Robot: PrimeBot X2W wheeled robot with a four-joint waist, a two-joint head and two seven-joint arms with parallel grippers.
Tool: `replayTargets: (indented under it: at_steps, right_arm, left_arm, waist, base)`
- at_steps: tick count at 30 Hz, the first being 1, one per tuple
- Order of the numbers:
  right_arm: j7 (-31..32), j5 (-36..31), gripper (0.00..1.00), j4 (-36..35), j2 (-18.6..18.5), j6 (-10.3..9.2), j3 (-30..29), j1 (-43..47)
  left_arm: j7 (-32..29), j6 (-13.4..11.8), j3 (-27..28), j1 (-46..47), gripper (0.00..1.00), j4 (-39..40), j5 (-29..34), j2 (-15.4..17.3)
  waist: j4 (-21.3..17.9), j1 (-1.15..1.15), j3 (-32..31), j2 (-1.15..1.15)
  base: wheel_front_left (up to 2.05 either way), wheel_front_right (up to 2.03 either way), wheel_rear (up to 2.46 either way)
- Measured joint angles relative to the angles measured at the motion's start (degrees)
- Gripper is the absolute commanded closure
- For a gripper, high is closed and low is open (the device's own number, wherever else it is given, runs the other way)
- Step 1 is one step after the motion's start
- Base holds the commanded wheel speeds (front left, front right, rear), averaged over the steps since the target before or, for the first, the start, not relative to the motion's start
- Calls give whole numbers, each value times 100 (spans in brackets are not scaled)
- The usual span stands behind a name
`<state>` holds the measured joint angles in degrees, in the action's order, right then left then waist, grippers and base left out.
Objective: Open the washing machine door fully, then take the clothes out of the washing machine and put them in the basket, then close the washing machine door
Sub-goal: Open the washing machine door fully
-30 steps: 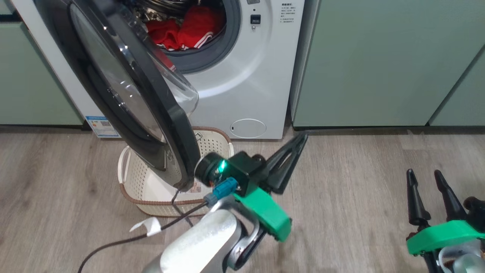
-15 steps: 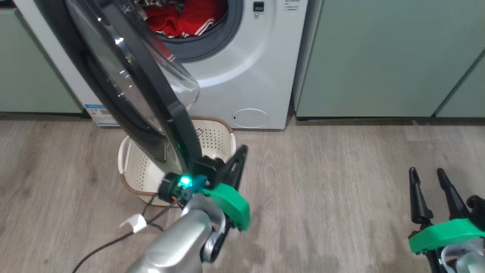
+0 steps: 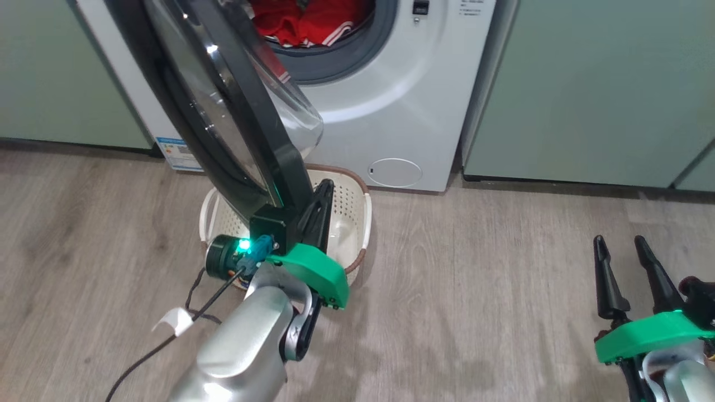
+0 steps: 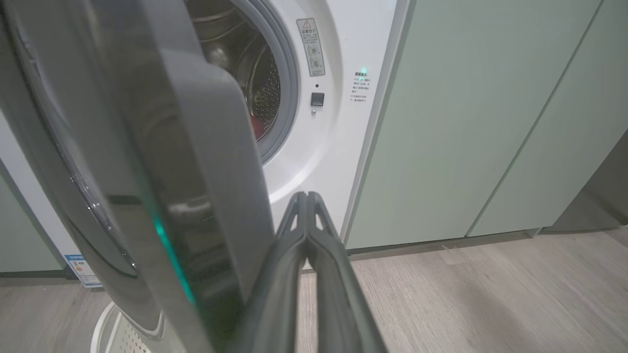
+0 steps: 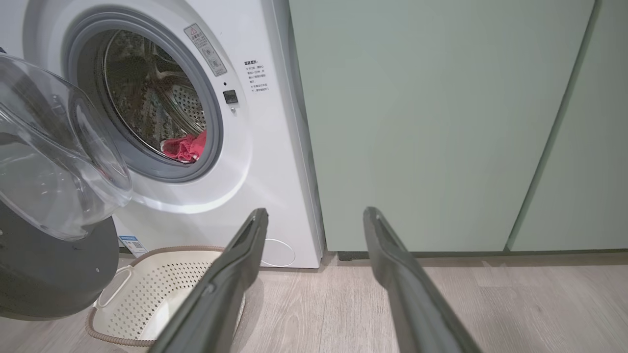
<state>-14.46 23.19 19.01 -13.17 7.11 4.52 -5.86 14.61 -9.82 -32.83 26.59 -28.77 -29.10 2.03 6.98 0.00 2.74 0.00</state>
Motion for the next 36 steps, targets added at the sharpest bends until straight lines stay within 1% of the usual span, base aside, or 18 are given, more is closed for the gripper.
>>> replayTargets:
  at_steps: [7, 8, 14, 22, 23, 24, 25, 30, 36]
  right_arm:
    - [0, 9, 0, 21, 0, 0, -5, 3]
    - [0, 10, 0, 22, 0, 0, -26, 5]
    - [0, 27, 0, 36, 1, 0, -96, 7]
    - [0, 49, 0, 59, 13, 0, -77, 5]
    - [0, 49, 0, 59, 13, 0, -77, 5]
    - [0, 49, 0, 59, 18, 0, -73, 5]
    - [0, 49, 0, 59, 18, 0, -73, 5]
    - [0, 49, 0, 59, 26, 0, -65, 5]
    - [0, 49, 0, 59, 30, 0, -40, 5]
  left_arm:
    - [1, 80, 79, -63, 100, -53, 73, -46]
    - [1, 124, 89, -67, 100, -74, 140, -48]
    - [1, 186, 321, -179, 100, -126, 344, -91]
    - [2, 244, 1049, -357, 100, -192, 642, -63]
    - [2, 244, 1049, -357, 100, -192, 642, -63]
    - [2, 279, 1279, -355, 100, -258, 682, -10]
    - [2, 279, 1279, -355, 100, -258, 682, -10]
    - [2, 283, 1814, -346, 100, -396, 793, 189]
    - [2, 381, 2341, -345, 100, -533, 884, 303]
  waist:
    - [273, 0, -35, 0]
    - [384, 0, -40, 0]
    - [769, 0, -56, 0]
    - [1280, 0, -86, 0]
    - [1280, 0, -86, 0]
    - [1387, 0, -93, 0]
    - [1387, 0, -93, 0]
    - [1583, 0, -112, 0]
    - [1676, 0, -109, 0]
  base:
    - [0, 0, 0]
    - [0, 0, 0]
    - [0, 0, 0]
    - [0, 0, 0]
    - [0, 0, 0]
    - [0, 0, 0]
    - [0, 0, 0]
    - [0, 0, 0]
    - [0, 0, 0]
